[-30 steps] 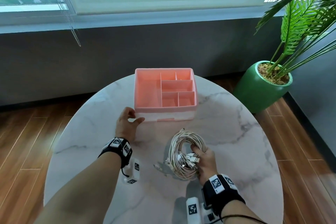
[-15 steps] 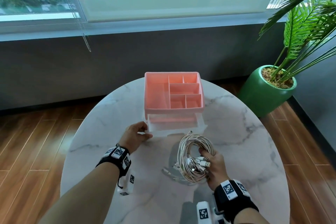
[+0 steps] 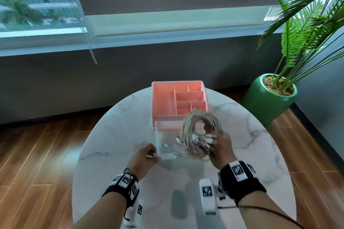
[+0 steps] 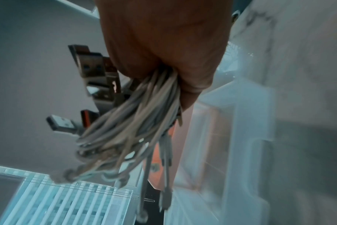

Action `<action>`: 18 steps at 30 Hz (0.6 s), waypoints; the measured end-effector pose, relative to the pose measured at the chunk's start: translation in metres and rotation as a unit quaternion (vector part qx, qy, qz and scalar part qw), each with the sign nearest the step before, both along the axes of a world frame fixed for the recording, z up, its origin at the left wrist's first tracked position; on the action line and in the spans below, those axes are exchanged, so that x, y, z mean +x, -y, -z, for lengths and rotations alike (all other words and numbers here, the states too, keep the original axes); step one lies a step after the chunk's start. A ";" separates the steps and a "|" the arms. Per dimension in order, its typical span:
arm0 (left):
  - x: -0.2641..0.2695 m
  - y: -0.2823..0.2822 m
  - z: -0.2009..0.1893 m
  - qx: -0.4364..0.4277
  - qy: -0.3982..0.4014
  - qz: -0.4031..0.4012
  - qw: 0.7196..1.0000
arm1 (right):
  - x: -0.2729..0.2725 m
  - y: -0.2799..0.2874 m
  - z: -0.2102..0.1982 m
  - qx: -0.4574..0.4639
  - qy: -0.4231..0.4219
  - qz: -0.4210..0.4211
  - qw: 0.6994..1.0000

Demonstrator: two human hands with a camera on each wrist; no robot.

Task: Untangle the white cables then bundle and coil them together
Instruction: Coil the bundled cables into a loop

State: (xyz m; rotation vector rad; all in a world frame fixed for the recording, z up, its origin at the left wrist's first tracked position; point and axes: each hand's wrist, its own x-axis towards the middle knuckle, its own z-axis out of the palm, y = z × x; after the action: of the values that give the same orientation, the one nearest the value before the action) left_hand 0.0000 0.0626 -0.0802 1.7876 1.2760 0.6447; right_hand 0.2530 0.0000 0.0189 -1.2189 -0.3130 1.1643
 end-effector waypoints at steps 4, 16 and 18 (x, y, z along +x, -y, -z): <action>-0.003 0.003 0.000 -0.027 0.003 -0.005 1.000 | -0.014 -0.048 -0.005 0.002 0.106 0.061 0.992; -0.005 0.001 -0.003 -0.063 0.032 0.000 0.998 | -0.028 -0.061 0.054 -0.180 0.346 -0.082 0.917; -0.004 0.001 -0.002 -0.064 0.033 -0.003 0.997 | -0.025 -0.067 0.057 -0.212 0.354 -0.107 0.905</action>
State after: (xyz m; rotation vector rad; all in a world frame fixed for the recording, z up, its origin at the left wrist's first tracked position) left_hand -0.0044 0.0619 -0.0779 1.6465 1.2497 0.6071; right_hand 0.2278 0.0670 -0.0382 -2.0274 -0.7830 0.9561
